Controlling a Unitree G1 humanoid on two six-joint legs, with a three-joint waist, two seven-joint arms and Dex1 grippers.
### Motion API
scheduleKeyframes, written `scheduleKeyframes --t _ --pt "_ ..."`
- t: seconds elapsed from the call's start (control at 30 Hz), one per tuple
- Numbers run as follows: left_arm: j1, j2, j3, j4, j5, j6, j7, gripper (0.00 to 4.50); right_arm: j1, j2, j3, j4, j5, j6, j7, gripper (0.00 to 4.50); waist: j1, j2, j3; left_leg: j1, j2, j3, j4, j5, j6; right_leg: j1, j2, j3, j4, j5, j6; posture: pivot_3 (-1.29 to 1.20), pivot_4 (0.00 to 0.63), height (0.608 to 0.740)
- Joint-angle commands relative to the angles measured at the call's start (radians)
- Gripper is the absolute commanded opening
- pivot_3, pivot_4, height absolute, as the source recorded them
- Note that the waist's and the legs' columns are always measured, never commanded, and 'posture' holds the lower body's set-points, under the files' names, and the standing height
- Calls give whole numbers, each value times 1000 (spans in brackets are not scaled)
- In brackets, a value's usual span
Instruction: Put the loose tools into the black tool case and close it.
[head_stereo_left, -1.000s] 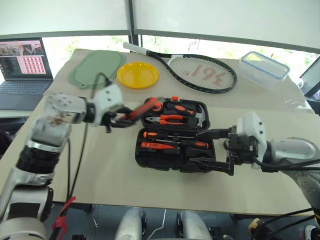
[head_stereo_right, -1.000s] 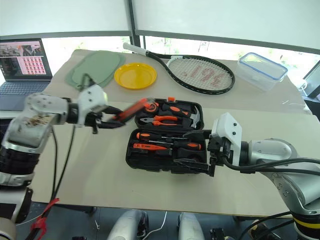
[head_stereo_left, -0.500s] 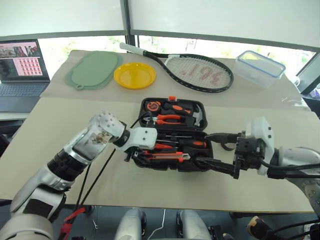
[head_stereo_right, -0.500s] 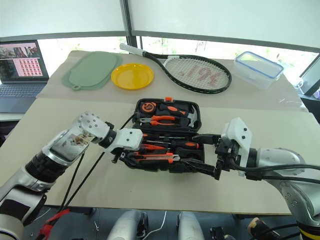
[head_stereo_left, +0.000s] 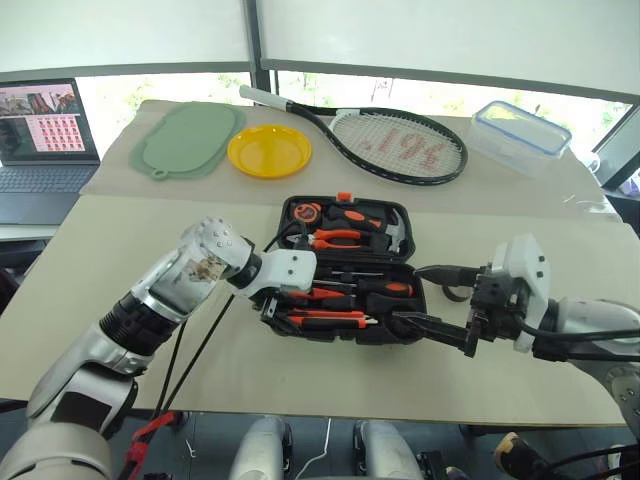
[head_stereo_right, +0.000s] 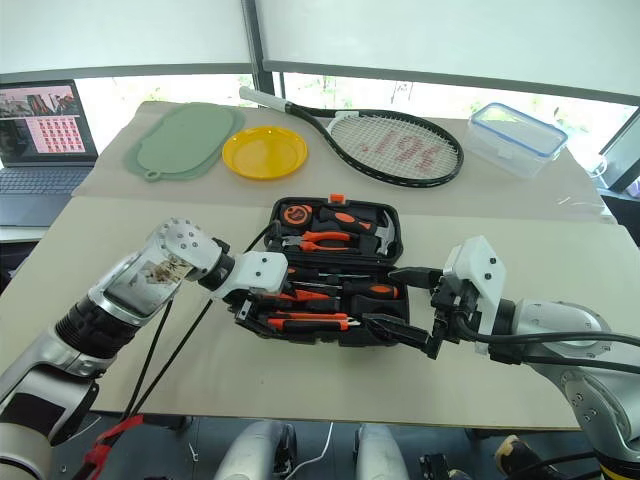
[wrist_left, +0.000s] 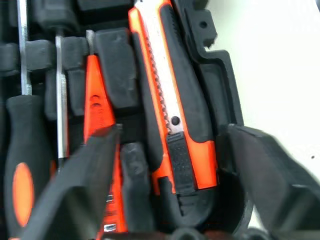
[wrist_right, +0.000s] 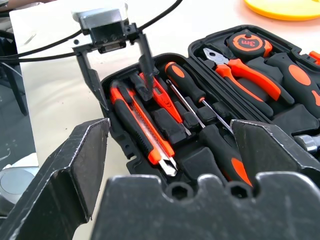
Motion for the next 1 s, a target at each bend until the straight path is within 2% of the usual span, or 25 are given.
scheduleKeyframes --t 0.03,0.13,0.23,0.57,1.0 --pt "-27 11 75 -37 -74 -4 -44 4430 -8 6 -21 -19 22 -9 -2 4500 0 0 0 0 0 0 0 0 0 0 0 0 0 0 0 0 150 738" --pt "-33 10 103 -32 -107 8 -54 4430 -7 8 -17 -17 19 -11 -1 4500 0 0 0 0 0 0 0 0 0 0 0 0 0 0 0 0 150 738" --pt "-27 0 87 -7 -90 -21 -51 3784 -6 9 -12 -16 15 -12 2 4500 2 0 0 0 0 0 0 0 0 0 0 0 0 0 0 0 150 738" --pt "-21 -45 44 27 -51 -56 -38 173 2 1 -23 -20 12 -7 9 4500 1 0 0 0 0 0 1 0 0 0 0 0 0 0 0 0 150 738" --pt "22 -40 -37 91 77 -197 -31 81 15 2 -17 -25 2 -8 1 4500 2 0 0 0 0 0 1 0 0 1 0 0 0 0 0 0 150 738"
